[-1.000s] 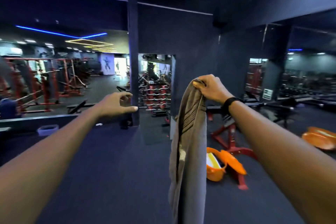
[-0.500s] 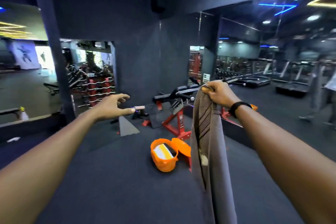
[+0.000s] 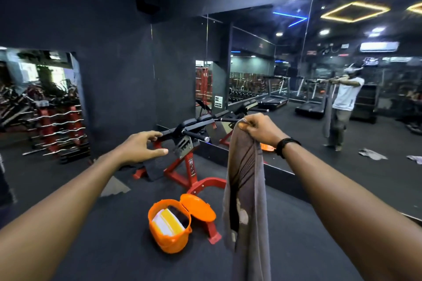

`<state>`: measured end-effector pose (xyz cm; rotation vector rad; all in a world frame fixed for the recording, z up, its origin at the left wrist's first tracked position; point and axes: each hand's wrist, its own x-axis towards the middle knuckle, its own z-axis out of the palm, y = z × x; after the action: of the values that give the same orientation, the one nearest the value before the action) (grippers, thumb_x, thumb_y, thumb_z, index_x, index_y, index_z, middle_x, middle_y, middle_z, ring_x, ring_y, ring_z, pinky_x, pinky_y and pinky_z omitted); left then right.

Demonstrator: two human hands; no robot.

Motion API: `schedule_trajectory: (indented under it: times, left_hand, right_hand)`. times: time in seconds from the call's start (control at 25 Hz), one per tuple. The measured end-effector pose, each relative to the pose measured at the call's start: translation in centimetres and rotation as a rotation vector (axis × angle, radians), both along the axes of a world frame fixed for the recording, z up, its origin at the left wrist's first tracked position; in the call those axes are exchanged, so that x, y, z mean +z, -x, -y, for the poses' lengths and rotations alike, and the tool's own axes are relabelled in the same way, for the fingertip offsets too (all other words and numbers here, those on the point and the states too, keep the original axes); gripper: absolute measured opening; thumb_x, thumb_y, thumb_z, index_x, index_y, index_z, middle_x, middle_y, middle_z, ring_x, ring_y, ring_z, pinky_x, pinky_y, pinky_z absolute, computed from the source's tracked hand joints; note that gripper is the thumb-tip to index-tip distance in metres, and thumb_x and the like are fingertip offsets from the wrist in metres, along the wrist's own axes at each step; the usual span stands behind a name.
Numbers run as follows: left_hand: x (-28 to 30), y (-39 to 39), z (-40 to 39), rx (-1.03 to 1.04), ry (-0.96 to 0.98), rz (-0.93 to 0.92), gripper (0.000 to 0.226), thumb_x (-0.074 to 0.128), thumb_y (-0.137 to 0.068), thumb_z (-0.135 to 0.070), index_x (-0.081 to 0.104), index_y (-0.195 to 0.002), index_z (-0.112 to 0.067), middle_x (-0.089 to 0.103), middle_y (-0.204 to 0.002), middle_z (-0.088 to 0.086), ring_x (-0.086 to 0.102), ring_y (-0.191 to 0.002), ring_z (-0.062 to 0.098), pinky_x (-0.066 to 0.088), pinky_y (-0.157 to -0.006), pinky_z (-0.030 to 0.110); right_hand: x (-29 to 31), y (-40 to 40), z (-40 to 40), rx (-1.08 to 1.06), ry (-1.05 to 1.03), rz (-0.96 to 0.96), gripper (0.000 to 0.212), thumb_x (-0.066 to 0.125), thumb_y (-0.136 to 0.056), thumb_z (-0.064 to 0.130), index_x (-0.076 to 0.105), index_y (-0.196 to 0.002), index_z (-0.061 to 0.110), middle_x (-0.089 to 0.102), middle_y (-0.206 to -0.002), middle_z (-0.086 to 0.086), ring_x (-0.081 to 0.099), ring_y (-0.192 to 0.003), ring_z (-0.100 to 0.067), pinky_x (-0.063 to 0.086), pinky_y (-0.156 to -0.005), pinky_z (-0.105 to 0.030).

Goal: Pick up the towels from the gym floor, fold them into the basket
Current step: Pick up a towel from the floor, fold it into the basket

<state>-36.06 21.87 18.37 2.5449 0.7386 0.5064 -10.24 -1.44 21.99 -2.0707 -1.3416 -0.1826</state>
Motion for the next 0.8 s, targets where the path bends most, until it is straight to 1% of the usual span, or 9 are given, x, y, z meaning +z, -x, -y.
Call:
schedule_trajectory:
  times: [0.2,0.28,0.36,0.44,0.48,0.56,0.64,0.72,0.8]
  left_hand:
    - [-0.8,-6.6,-4.9,-0.006,-0.009,-0.008,0.063,0.072,-0.079,-0.045,0.050,-0.136,-0.025,0.055,-0.135,0.002,0.051,-0.125,0.019,0.040,-0.098,0.028]
    - [-0.8,-9.4,-7.0,0.015,-0.004,0.006,0.061,0.072,-0.079,-0.045,0.052,-0.134,-0.025,0.056,-0.133,0.001,0.052,-0.123,0.017,0.040,-0.095,0.025]
    - [-0.9,-12.8,-9.1,0.031,0.013,0.034,0.060,0.072,-0.078,-0.046,0.053,-0.131,-0.027,0.059,-0.130,-0.002,0.055,-0.118,0.013,0.042,-0.087,0.017]
    - [-0.7,-16.5,-10.8,0.052,0.062,0.076,0.058,0.073,-0.077,-0.047,0.055,-0.129,-0.027,0.060,-0.126,-0.003,0.058,-0.108,0.009,0.044,-0.074,0.008]
    - [-0.7,-18.4,-11.5,0.064,0.067,0.079,0.059,0.073,-0.076,-0.049,0.056,-0.129,-0.027,0.061,-0.124,-0.004,0.058,-0.107,0.008,0.045,-0.073,0.009]
    - [-0.8,-22.1,-13.1,0.126,0.042,0.068,0.061,0.073,-0.071,-0.059,0.062,-0.122,-0.028,0.066,-0.115,-0.006,0.060,-0.105,0.009,0.050,-0.086,0.022]
    - [-1.3,-25.7,-15.2,0.219,0.032,0.069,0.053,0.070,-0.064,-0.068,0.069,-0.100,-0.029,0.070,-0.095,-0.008,0.064,-0.095,0.012,0.053,-0.085,0.032]
    - [-2.2,-28.5,-17.6,0.301,-0.001,0.039,0.041,0.070,-0.069,-0.060,0.071,-0.090,-0.025,0.070,-0.083,-0.006,0.065,-0.086,0.017,0.053,-0.075,0.033]
    - [-3.5,-29.6,-20.0,0.369,-0.041,-0.009,0.023,0.070,-0.077,-0.041,0.072,-0.091,-0.024,0.070,-0.083,-0.001,0.065,-0.087,0.021,0.050,-0.071,0.032]
  right_hand:
    - [-0.9,-5.4,-8.4,0.086,-0.001,0.001,0.031,0.056,-0.095,0.021,0.059,-0.065,0.019,0.057,-0.066,0.006,0.050,-0.066,-0.007,0.036,-0.060,-0.025]
    - [-0.8,-8.0,-12.4,0.137,-0.005,0.009,0.025,0.057,-0.095,0.020,0.065,-0.071,0.018,0.062,-0.072,0.004,0.053,-0.070,-0.009,0.040,-0.063,-0.027]
    - [-0.7,-10.8,-16.8,0.214,-0.014,0.009,0.022,0.056,-0.095,0.022,0.070,-0.079,0.015,0.064,-0.076,0.001,0.054,-0.071,-0.010,0.043,-0.068,-0.030]
    - [-0.2,-13.5,-21.2,0.315,-0.032,0.000,0.025,0.056,-0.095,0.025,0.067,-0.074,0.018,0.061,-0.072,0.004,0.052,-0.068,-0.007,0.045,-0.067,-0.033]
    - [0.1,-14.6,-23.2,0.358,-0.040,-0.010,0.025,0.056,-0.094,0.028,0.067,-0.074,0.017,0.060,-0.071,0.005,0.052,-0.068,-0.007,0.046,-0.066,-0.035]
    - [0.8,-16.8,-27.3,0.438,-0.060,-0.052,0.030,0.056,-0.089,0.036,0.067,-0.077,0.011,0.057,-0.070,0.004,0.049,-0.067,-0.008,0.044,-0.063,-0.035]
    - [1.2,-18.8,-31.1,0.502,-0.082,-0.092,0.044,0.053,-0.084,0.046,0.066,-0.081,0.004,0.052,-0.068,0.003,0.044,-0.065,-0.010,0.039,-0.060,-0.032]
    - [1.4,-20.9,-34.5,0.578,-0.113,-0.137,0.048,0.053,-0.085,0.044,0.064,-0.083,-0.003,0.047,-0.068,0.001,0.039,-0.065,-0.012,0.034,-0.058,-0.031]
    - [1.5,-22.7,-36.8,0.624,-0.159,-0.180,0.039,0.056,-0.092,0.030,0.058,-0.076,-0.005,0.042,-0.067,0.002,0.036,-0.064,-0.011,0.031,-0.058,-0.029]
